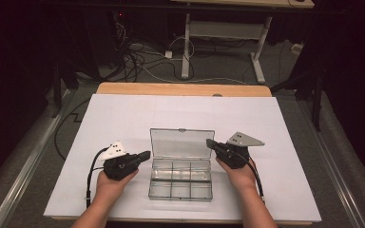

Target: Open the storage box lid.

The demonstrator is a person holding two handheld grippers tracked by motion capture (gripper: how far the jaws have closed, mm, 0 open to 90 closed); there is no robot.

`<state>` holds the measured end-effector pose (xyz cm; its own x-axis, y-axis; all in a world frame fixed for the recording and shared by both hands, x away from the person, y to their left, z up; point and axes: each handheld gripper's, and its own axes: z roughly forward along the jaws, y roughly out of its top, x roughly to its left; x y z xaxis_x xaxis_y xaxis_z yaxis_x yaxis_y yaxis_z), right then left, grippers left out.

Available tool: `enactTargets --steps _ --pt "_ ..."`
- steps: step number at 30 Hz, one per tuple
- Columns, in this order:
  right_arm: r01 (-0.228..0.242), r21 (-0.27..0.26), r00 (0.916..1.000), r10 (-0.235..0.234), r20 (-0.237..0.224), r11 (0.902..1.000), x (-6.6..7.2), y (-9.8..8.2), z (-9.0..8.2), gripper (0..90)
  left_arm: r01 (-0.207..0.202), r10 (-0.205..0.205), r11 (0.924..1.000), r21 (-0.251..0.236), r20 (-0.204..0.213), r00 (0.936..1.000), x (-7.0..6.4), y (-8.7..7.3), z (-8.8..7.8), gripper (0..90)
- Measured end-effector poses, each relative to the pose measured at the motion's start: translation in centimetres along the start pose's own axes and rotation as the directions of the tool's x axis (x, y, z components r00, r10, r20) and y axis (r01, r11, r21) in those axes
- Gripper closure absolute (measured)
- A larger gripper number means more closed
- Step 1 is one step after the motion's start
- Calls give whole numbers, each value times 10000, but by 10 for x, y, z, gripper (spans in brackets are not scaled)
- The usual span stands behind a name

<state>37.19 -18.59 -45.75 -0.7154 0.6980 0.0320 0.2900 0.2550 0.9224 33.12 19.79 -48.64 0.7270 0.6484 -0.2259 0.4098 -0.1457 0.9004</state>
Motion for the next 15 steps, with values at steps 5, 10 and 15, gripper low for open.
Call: enactTargets --steps 5,10,15 --pt "-46 -29 10000 46 34 10000 0 1 -1 900 527 -522 9986 104 -432 9977 16 2 15 874" --pt "-73 -44 9999 73 135 10000 -1 1 0 900 626 -623 9980 95 -359 9974 23 15 30 874" --pt "-204 -44 9997 204 165 9998 -4 1 3 900 489 -488 9988 61 -189 9986 22 26 39 874"
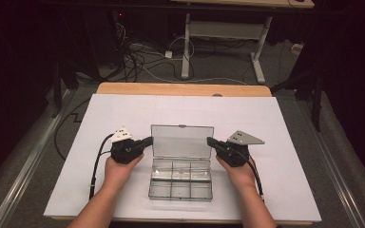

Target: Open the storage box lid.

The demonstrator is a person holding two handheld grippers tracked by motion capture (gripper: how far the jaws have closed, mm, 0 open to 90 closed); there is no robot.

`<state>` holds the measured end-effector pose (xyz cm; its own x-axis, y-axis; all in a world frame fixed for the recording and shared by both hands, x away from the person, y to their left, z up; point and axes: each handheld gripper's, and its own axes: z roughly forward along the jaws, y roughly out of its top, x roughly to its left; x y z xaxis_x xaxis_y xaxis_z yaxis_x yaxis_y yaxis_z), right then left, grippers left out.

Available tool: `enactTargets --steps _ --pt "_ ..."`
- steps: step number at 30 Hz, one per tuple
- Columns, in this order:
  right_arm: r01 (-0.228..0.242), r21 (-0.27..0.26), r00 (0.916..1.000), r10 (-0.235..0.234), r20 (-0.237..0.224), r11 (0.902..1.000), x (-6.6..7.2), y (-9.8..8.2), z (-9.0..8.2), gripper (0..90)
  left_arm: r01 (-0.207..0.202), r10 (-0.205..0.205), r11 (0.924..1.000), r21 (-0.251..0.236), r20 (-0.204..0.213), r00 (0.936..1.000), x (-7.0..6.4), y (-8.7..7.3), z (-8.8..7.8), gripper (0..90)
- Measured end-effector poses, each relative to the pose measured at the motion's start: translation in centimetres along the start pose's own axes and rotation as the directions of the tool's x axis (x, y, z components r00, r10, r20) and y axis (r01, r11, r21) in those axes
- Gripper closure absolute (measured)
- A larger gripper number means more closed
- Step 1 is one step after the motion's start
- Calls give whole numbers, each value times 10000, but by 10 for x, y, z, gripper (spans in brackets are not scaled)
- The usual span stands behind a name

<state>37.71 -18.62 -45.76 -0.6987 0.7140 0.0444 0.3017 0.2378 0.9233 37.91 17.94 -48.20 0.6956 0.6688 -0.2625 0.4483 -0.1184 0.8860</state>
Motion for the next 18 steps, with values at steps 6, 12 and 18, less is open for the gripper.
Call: enactTargets --steps 6,12,18 --pt "-46 90 10000 46 -16 9999 -1 1 4 900 -51 50 9999 101 126 9999 -2 4 10 874" --pt "-5 329 9998 -1 195 9995 -1 3 8 900 -73 71 9999 89 178 9998 0 6 13 874" --pt "-273 544 9991 255 343 9981 -5 4 13 900 -57 55 9999 152 127 9999 3 5 16 874"
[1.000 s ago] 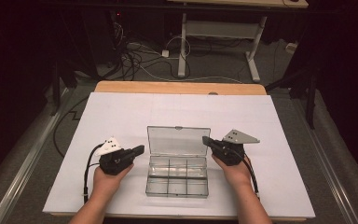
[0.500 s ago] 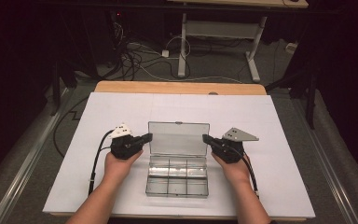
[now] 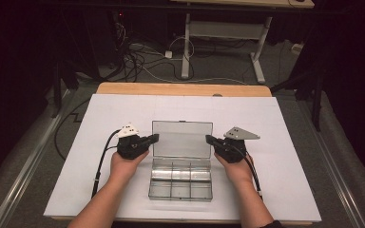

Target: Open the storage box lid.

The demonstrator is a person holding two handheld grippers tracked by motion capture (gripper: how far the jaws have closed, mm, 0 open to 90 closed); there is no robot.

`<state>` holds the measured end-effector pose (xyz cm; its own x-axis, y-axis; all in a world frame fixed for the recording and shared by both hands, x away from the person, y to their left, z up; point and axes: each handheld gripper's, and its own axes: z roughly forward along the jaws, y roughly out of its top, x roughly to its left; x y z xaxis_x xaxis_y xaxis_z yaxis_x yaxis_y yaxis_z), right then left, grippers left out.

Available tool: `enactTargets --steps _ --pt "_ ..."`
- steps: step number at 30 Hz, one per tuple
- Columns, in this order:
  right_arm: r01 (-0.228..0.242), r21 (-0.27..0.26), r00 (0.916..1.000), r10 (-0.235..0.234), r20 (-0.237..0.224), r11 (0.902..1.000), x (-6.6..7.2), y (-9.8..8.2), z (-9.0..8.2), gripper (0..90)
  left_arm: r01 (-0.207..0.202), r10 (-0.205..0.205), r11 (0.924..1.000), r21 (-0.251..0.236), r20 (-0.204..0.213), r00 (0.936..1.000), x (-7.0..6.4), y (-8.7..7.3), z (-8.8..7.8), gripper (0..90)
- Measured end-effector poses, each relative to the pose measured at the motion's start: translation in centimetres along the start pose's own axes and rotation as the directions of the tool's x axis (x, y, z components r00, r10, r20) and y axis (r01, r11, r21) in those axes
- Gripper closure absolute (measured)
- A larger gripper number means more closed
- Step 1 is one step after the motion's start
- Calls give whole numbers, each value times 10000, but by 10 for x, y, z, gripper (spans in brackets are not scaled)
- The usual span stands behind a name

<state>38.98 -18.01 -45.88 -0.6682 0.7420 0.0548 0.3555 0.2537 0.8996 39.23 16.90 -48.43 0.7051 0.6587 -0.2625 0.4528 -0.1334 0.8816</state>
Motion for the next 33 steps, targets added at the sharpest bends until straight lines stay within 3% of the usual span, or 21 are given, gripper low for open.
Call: enactTargets --steps 10,16,25,29,33 --pt "-297 644 9988 270 418 9975 -8 -5 11 900 172 -155 9983 552 -322 9994 9 -4 8 875" --pt "-626 1204 9959 542 718 9907 -15 -9 18 900 290 -221 9933 1116 -624 9978 15 -8 13 875" --pt "-811 1837 9943 667 832 9796 -19 -13 22 900 474 -320 9873 1515 -1027 9942 16 -8 13 875" --pt "-863 1868 9940 718 827 9786 -20 -14 23 900 448 -284 9866 1570 -1056 9940 15 -9 13 875" --pt "-621 1817 9959 490 758 9814 -17 -11 20 900 238 -90 9876 1551 -953 9954 13 -8 8 875"
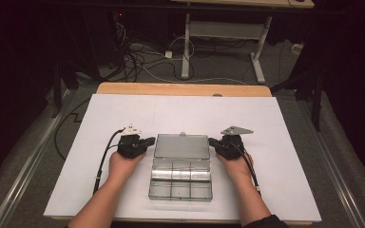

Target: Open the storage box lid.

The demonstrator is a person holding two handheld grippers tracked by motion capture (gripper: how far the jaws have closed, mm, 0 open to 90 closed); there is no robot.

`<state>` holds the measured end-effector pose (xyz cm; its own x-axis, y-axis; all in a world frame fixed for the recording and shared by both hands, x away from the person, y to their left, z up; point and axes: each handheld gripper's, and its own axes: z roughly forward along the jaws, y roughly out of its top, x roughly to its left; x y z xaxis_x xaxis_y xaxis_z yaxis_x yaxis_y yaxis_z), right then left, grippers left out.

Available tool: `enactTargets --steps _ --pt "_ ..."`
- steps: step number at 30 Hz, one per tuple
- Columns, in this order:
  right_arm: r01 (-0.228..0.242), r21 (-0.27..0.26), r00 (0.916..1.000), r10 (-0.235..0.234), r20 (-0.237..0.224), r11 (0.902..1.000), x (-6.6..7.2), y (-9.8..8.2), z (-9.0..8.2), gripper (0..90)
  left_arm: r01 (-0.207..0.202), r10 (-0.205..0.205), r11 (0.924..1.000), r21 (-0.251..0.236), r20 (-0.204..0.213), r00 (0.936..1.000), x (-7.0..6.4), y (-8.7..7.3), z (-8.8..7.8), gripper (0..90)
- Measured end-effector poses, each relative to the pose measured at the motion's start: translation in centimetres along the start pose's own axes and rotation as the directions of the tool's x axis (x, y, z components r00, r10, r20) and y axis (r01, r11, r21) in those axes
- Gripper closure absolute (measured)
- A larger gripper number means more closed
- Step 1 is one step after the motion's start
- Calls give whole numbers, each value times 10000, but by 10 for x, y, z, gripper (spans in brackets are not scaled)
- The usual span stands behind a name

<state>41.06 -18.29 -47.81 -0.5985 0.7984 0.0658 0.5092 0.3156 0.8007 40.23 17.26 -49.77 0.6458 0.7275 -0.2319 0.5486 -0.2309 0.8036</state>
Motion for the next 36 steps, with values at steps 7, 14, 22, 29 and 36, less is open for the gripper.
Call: enactTargets --steps 7,14,22,29,36 --pt "514 -434 9985 -522 -176 9977 11 1 -23 900 -421 435 9980 -467 280 9987 -10 -9 -25 873" --pt "879 -814 9959 -893 -136 9928 23 -13 -50 778 -815 836 9947 -626 318 9960 -15 -29 -49 797" --pt "562 -961 9981 -582 -185 9938 20 -33 -63 562 -1249 1251 9917 -307 42 9921 -22 -44 -55 527" --pt "807 -788 9966 -819 -122 9936 15 -43 -71 357 -1408 1412 9899 -186 241 9897 -24 -51 -62 404" --pt "619 -860 9980 -624 -38 9944 10 -45 -75 173 -1309 1324 9904 -443 331 9906 -22 -56 -70 166"
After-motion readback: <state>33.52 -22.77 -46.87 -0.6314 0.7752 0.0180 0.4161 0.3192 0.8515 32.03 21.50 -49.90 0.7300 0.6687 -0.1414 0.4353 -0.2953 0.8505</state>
